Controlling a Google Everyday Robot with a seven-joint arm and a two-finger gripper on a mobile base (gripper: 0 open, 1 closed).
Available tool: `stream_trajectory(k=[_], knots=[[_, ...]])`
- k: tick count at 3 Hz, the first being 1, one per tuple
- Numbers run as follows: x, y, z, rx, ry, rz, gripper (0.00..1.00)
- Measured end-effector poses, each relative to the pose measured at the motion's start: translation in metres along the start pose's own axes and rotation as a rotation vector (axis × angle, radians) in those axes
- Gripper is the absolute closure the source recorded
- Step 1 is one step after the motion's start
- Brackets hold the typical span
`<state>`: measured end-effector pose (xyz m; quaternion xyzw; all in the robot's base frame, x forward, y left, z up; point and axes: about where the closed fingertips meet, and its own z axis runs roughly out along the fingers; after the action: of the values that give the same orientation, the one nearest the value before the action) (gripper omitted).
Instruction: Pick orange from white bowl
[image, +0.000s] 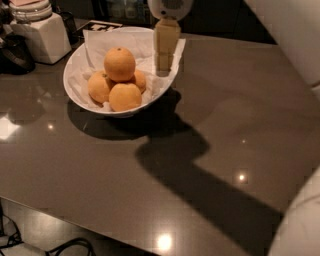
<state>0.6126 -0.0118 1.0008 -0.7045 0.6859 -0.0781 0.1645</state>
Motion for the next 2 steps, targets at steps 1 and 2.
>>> stream_trajectory(k=[1, 2], knots=[[-0.039, -0.017, 0.016, -0.022, -0.014, -0.095, 0.00], [-0.068, -0.024, 0.034, -0.050, -0.022, -0.163, 0.00]])
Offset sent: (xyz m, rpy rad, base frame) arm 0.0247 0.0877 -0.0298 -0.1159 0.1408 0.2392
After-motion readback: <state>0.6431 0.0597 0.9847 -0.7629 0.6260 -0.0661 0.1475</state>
